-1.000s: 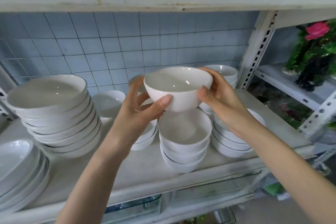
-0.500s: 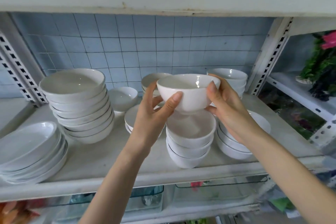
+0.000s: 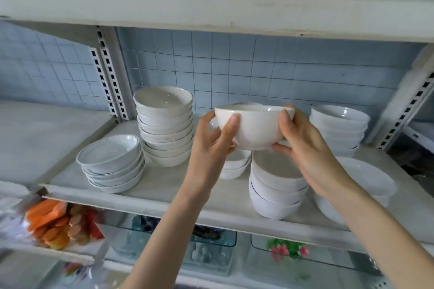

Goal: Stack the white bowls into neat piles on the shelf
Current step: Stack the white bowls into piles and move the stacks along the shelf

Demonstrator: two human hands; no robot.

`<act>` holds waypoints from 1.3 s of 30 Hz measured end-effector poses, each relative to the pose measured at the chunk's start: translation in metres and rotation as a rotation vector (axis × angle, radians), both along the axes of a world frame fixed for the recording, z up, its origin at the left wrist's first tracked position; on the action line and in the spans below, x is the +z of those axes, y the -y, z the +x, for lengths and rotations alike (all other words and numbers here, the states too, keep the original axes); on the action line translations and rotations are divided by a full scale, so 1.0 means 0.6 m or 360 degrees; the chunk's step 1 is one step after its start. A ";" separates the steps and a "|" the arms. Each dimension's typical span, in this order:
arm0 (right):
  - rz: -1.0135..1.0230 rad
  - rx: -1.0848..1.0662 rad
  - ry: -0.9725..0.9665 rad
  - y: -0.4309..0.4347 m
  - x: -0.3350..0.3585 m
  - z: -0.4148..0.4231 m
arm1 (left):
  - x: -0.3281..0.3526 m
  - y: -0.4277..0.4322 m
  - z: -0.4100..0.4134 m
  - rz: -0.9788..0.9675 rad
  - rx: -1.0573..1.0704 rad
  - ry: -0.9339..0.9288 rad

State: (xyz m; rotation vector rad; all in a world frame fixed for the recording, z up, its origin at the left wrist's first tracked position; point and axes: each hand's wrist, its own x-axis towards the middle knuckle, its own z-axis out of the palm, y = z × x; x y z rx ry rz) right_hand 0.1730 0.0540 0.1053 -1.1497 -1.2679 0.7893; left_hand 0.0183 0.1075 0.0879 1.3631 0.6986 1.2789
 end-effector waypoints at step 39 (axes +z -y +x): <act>0.0218 -0.0147 0.0202 -0.268 -0.002 -0.223 | 0.049 -0.311 -0.279 0.0273 -0.0292 -0.0600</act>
